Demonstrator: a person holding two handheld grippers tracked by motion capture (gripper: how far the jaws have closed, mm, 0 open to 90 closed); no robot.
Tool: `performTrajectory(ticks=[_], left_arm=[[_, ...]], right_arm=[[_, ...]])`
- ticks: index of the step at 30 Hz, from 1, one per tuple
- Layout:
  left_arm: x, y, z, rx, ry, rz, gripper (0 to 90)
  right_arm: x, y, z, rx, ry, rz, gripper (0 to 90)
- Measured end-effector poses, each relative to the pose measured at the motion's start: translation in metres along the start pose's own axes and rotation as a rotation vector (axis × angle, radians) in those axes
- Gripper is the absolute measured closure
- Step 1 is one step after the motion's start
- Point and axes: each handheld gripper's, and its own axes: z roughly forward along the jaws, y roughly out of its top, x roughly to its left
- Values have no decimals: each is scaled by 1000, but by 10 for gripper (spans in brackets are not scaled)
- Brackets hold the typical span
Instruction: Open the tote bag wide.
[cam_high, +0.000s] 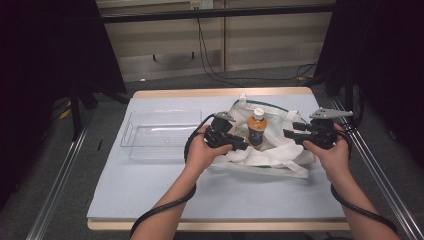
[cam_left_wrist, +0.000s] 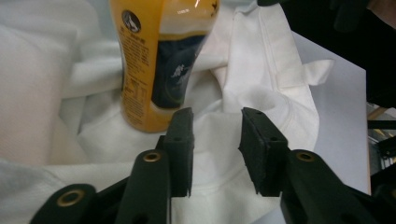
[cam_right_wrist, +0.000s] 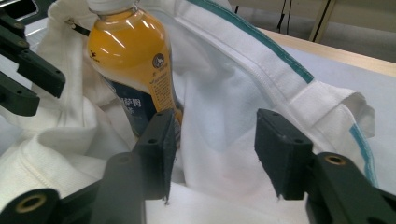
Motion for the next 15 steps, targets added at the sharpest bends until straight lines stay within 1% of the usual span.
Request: performTrajectory(ticks=[2,4,5,6,7,9,10,11,13,15], left_arm=[[0,3,-2,-1,9,3,622],[0,5,-3,1,12,5,597],[0,6,-3,-5,13,8,580],[-1,8,-4,4,29,13,549],[-1,9,-4,3,34,16,517],[-2,12,-3,-5,37,9,470],[-1,13,-3,8,45,16,450],[-1,14,-2,-3,42,11,429],[-2,16,-2,-9,49,1,392],[-2,18,-2,-11,58,12,359]], right_arm=[[3,-1,-3,-13,15,6,427],[5,-1,-5,-9,3,14,406],[6,-2,-6,-9,-2,0,400],[7,-2,-7,-12,1,0,391],[8,-3,-8,-11,-1,-5,368],[10,-4,-9,-1,-3,-14,340],[11,-5,-10,-1,-3,-10,322],[12,-6,-11,3,-6,-12,295],[13,-7,-11,12,5,-8,272],[14,-6,-11,27,5,-13,232]])
